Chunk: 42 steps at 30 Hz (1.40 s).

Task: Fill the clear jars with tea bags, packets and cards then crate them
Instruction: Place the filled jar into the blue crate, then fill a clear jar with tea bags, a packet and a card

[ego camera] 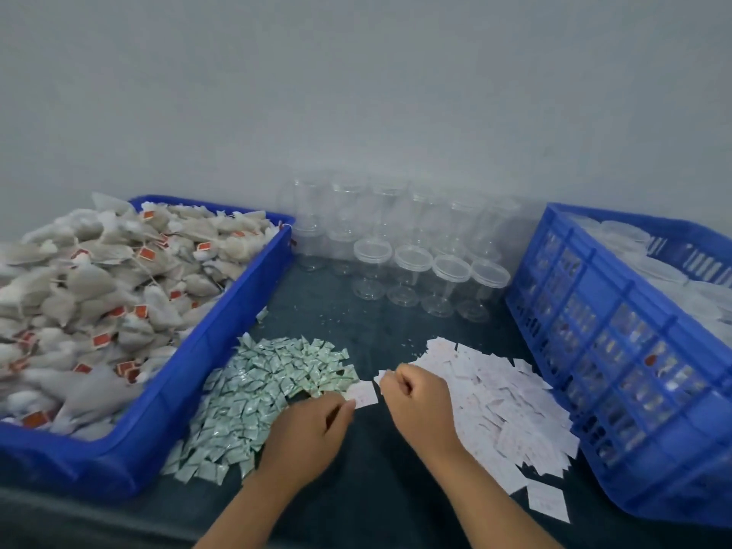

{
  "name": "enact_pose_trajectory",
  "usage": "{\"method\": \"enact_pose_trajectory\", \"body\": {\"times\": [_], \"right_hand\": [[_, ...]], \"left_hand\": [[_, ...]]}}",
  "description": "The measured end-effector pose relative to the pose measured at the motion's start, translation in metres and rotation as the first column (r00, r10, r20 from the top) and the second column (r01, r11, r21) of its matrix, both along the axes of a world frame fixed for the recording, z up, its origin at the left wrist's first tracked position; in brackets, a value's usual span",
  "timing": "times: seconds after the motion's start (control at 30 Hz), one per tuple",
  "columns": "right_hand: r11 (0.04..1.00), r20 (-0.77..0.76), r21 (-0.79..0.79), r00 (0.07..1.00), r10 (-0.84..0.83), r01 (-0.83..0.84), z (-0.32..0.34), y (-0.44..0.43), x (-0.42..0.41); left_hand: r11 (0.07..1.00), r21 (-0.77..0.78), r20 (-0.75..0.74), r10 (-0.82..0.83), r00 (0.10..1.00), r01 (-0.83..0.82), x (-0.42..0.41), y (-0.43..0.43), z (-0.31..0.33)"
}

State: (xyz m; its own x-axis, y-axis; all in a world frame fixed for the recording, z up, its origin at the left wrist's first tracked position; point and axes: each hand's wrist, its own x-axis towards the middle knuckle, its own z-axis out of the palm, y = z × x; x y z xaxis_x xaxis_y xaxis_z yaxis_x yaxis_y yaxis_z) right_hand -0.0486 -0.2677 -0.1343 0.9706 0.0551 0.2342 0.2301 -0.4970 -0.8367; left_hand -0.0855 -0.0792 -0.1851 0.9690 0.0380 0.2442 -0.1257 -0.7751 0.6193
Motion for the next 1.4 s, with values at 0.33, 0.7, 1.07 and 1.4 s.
{"method": "enact_pose_trajectory", "body": {"times": [0.33, 0.7, 1.07, 1.4], "right_hand": [[0.66, 0.083, -0.751, 0.993, 0.081, 0.009, 0.069, 0.046, 0.186], [0.552, 0.219, -0.819, 0.974, 0.052, 0.155, 0.054, 0.073, 0.265], [0.904, 0.32, -0.421, 0.945, 0.069, 0.076, 0.068, 0.072, 0.214], [0.925, 0.107, -0.27, 0.947, 0.304, -0.266, 0.123, 0.035, 0.1]], "left_hand": [[0.997, -0.08, 0.025, 0.009, 1.0, -0.007, 0.008, 0.002, -0.007], [0.992, -0.118, -0.019, 0.039, 0.999, -0.041, 0.01, 0.004, 0.004], [0.992, -0.118, -0.025, 0.042, 0.999, -0.045, 0.009, 0.005, 0.001], [0.992, -0.114, -0.028, 0.048, 0.998, -0.05, 0.009, 0.006, -0.001]]}}
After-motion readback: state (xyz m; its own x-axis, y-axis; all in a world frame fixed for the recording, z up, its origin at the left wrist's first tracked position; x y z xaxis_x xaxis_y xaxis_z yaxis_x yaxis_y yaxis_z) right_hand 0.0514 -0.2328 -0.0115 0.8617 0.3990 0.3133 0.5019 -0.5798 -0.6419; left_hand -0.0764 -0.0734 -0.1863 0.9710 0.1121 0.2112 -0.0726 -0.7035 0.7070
